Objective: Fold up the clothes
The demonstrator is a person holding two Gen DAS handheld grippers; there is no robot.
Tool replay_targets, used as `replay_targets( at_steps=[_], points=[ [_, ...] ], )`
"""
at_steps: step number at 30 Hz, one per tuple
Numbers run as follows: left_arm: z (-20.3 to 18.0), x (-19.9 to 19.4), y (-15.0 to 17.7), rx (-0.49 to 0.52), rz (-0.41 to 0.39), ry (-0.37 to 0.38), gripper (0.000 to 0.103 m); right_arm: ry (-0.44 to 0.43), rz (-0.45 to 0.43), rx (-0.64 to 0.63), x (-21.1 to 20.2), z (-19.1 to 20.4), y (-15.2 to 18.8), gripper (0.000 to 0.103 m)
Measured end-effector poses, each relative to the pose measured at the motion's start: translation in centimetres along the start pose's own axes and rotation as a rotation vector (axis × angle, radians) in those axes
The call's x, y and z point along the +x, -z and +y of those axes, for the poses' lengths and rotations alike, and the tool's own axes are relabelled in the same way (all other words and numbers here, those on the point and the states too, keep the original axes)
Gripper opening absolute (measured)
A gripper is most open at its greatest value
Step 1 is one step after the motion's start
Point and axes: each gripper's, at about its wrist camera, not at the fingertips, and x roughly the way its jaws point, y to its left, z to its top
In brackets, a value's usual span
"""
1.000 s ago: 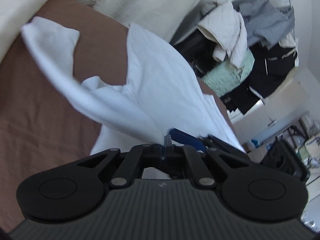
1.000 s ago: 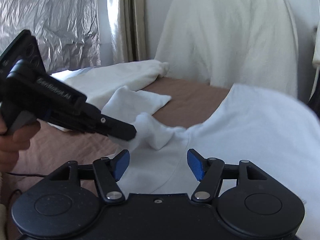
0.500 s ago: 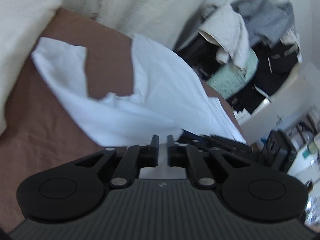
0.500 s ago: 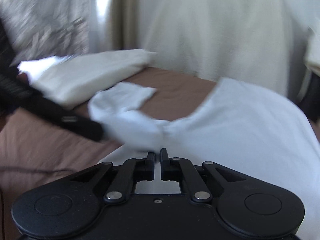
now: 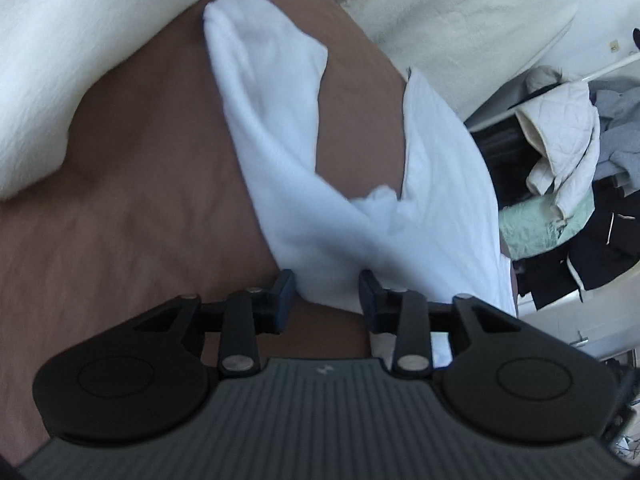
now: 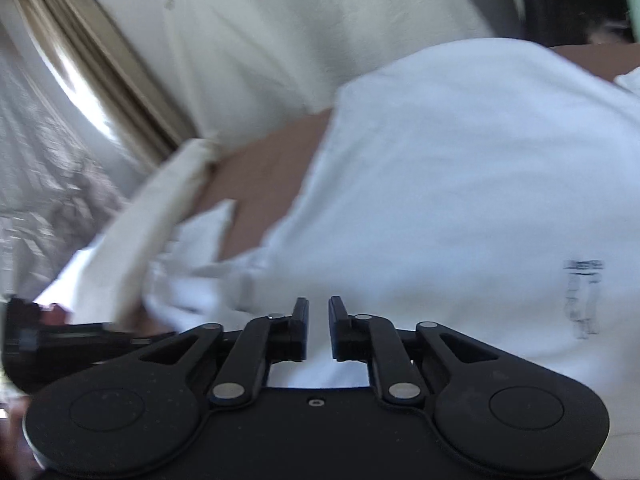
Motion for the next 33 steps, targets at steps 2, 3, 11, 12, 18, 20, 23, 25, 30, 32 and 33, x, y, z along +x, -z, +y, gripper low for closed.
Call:
replay_targets(
  at_steps=[2,3,11,12,18,20,23,25,30,32,33],
  points=[
    [0.6,0.3,-0.6,-0.067,-0.020,0.026,0.041,-0.043,0.002,-0.034,0.1,0.9,0.2,0.044],
    [0.9,0.5,-0.9,-0.099,-0.013,0.044,0.041,-0.055,0.004,-0.058,0.2,1.4,0.2,0.044],
    [-3.0,1.6,-2.3,0.123,-0.061,-0.046,0.011,-0.137,0.007,-0.381,1.0,6.5,1.1,0.059],
    [-3.6,1.7,-2.4,0.151,-0.064,-0.044,0.011,-0.114,-0.005,-0.448,1.3,7.4,1.1,0.061],
    [-4.8,1.5,-2.5,0.209,-0.041,0.052,0.010,0.121,-0.067,-0.799,4.4,10.5,1.0,0.063],
    [-5.0,1.4,-2.3,0.218,-0.048,0.050,0.010,0.144,-0.069,-0.804,4.6,9.9,0.9,0.010],
    [-5.6,1.2,-1.9,0.266,-0.074,0.018,0.010,0.177,-0.105,-0.663,4.2,8.1,-0.7,0.006],
    [-6.4,0.9,-1.3,0.331,-0.094,-0.030,0.010,0.209,-0.124,-0.570,3.8,6.7,-1.8,0.006],
    [-8.3,0.3,0.5,0.493,-0.190,-0.251,0.023,0.323,-0.093,-0.488,4.3,3.7,-2.3,0.005],
    [-7.8,0.0,0.6,0.461,-0.189,-0.237,0.039,0.366,-0.083,-0.463,4.2,2.5,-2.4,0.005],
    [-7.6,-0.1,0.7,0.445,-0.189,-0.230,0.041,0.387,-0.078,-0.451,4.2,2.0,-2.4,0.005]
  ],
)
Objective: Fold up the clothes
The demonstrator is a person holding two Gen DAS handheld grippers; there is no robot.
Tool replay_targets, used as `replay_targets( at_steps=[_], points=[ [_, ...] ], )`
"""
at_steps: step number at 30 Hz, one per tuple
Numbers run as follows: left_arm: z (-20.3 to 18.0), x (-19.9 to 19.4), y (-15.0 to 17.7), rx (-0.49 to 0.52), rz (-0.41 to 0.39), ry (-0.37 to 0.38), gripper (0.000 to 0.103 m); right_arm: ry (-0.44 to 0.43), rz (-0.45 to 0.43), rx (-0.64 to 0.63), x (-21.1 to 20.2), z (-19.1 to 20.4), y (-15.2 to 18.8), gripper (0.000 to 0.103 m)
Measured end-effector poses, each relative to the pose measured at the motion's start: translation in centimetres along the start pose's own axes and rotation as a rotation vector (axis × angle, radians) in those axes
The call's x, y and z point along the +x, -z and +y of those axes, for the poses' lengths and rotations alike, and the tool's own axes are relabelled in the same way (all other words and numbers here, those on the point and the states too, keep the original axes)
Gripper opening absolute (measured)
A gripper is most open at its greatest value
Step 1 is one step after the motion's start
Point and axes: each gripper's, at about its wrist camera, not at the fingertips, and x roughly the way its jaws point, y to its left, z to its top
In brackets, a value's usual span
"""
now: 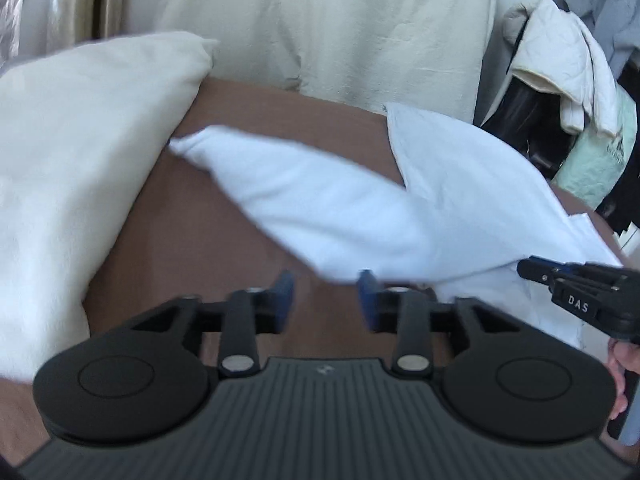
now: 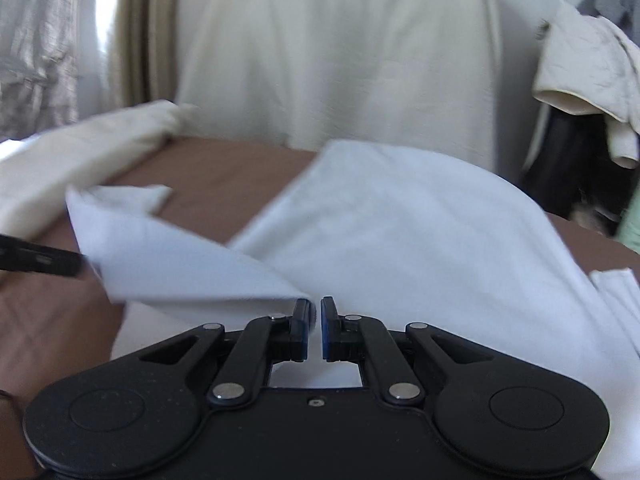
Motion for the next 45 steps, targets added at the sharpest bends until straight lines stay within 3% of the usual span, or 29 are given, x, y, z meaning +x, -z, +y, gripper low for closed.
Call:
replay_targets(
  at_steps=[3,9,13,14,15,16,17,19,22,24,29,31,33,34,36,38,39,41,43,45],
  points=[
    [1.5,0.5,0.1,-0.133,0.028,0.081,0.041,-0.021,0.054,0.084,0.3,-1.2,0.2,0.005],
    [5.1,4.4,0.4,-0.514,0.121,0.311,0.042,-0.022,0.089,0.017,1.0,0.1,0.6,0.006],
    [5.8,6.0,1.1,-0.685,0.082,0.290,0.042,-0.055,0.098,0.052,1.1,-0.4,0.8,0.006],
    [5.8,6.1,1.1,-0.696,0.060,0.274,0.037,-0.055,0.091,0.046,1.1,-0.4,0.8,0.006],
    [5.7,6.1,0.8,-0.691,0.045,0.259,0.032,-0.053,0.081,0.034,1.2,-0.3,0.8,0.006],
    [5.4,6.0,0.5,-0.652,0.032,0.234,0.020,-0.051,0.071,0.023,1.2,-0.2,0.8,0.006],
    [5.0,5.9,0.2,-0.613,0.019,0.208,0.002,-0.050,0.061,0.011,1.2,-0.1,0.8,0.006],
    [3.8,4.5,-0.7,-0.497,-0.044,0.138,0.002,-0.064,0.053,0.006,1.2,-0.1,1.0,0.006],
    [1.9,1.3,-2.4,-0.372,-0.156,0.092,0.002,-0.127,0.048,0.056,0.7,-0.5,0.8,0.006],
    [1.1,-1.1,-3.7,-0.316,-0.224,0.056,0.002,-0.207,0.046,0.142,-0.2,-1.2,0.3,0.006],
    [0.1,-7.9,-6.1,-0.047,-0.403,-0.130,0.002,-0.432,-0.019,0.291,-3.1,-2.3,-0.5,0.006],
    [-0.8,-10.1,-6.6,0.113,-0.475,-0.211,0.002,-0.494,-0.007,0.303,-3.7,-2.2,-0.4,0.008],
    [-1.5,-11.8,-6.9,0.286,-0.518,-0.270,0.002,-0.565,0.005,0.383,-4.0,-2.3,-0.4,0.015],
    [-1.3,-12.9,-6.9,0.303,-0.541,-0.291,0.002,-0.606,0.005,0.427,-4.1,-2.4,-0.4,0.015],
    [0.5,-14.2,-6.9,0.208,-0.561,-0.300,0.002,-0.652,0.016,0.459,-4.1,-1.9,-0.4,0.021],
    [2.8,-15.2,-6.5,0.091,-0.570,-0.321,0.002,-0.639,0.048,0.401,-3.9,-0.5,-0.2,0.041],
    [4.2,-14.8,-5.9,0.042,-0.563,-0.344,0.002,-0.632,0.064,0.372,-3.8,0.2,-0.1,0.043],
    [7.3,-13.4,-4.3,-0.030,-0.510,-0.420,0.002,-0.618,0.095,0.313,-3.6,1.6,0.0,0.043],
    [10.8,-13.0,-4.1,-0.159,-0.429,-0.375,0.002,-0.595,0.131,0.252,-3.6,3.2,0.8,0.043],
    [11.2,-13.3,-4.8,-0.170,-0.478,-0.344,0.000,-0.569,0.167,0.190,-3.5,4.9,1.7,0.043]
  ],
)
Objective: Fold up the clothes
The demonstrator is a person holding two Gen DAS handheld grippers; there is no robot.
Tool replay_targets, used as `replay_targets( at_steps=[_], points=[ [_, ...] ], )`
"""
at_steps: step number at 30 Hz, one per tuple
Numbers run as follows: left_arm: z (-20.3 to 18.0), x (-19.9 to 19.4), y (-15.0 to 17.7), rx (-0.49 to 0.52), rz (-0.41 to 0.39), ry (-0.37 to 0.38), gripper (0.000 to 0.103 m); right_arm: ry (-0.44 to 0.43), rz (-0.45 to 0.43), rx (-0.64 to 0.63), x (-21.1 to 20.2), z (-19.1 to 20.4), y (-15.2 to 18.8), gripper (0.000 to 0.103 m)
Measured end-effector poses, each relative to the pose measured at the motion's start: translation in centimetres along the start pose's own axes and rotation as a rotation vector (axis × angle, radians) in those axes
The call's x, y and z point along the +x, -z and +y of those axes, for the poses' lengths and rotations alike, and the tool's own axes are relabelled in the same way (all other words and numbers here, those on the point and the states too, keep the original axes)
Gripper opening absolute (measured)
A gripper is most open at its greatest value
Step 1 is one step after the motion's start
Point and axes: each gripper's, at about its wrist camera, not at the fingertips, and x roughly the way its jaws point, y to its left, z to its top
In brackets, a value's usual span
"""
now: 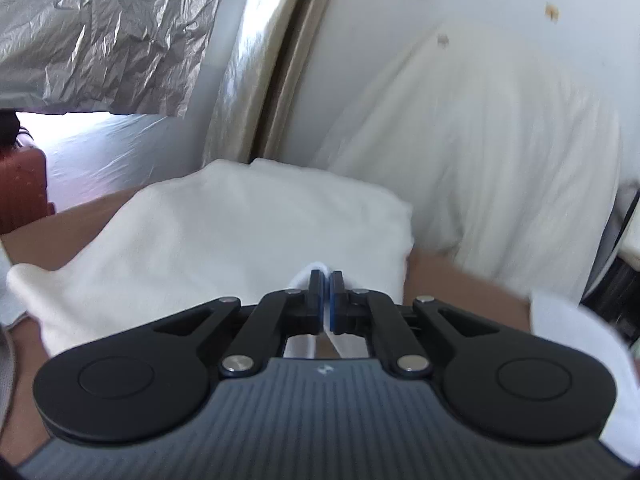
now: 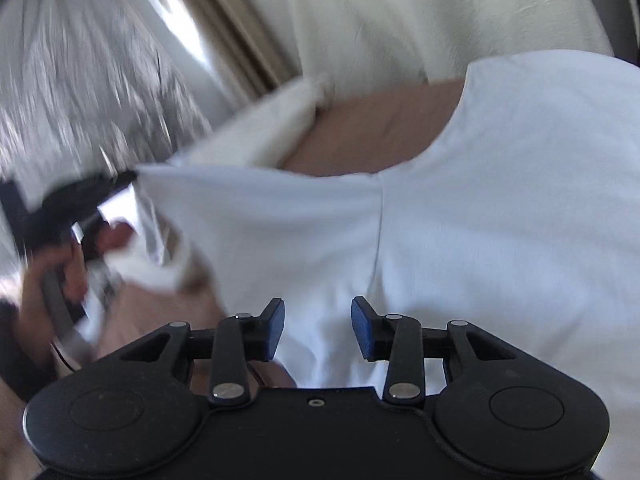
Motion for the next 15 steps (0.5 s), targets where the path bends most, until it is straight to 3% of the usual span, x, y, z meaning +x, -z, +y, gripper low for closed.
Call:
replay_targets(
  at_steps=[4,8,11,13,15],
  points=[
    [-0.9,-1.8,-1.8,0.087,-0.156,0.016,0.002,0.069,0.022,-0.126,0.4,2.3,1.2,0.043],
    [3.5,1.2,-1.0,-0.192,0.220,0.085,0.003,0.127,0.022,-0.251,0.2,4.4,2.0,0.044],
    [6.3,2.8,0.6,-0.372,0.418,0.153,0.004,0.160,0.046,-0.302,0.5,5.2,2.5,0.051],
    [6.8,3.5,0.7,-0.360,0.453,0.144,0.005,0.199,0.064,-0.334,0.6,5.6,3.1,0.053],
    [6.2,3.6,0.7,-0.266,0.426,0.090,0.009,0.239,0.064,-0.360,0.6,6.1,3.4,0.053]
  ],
)
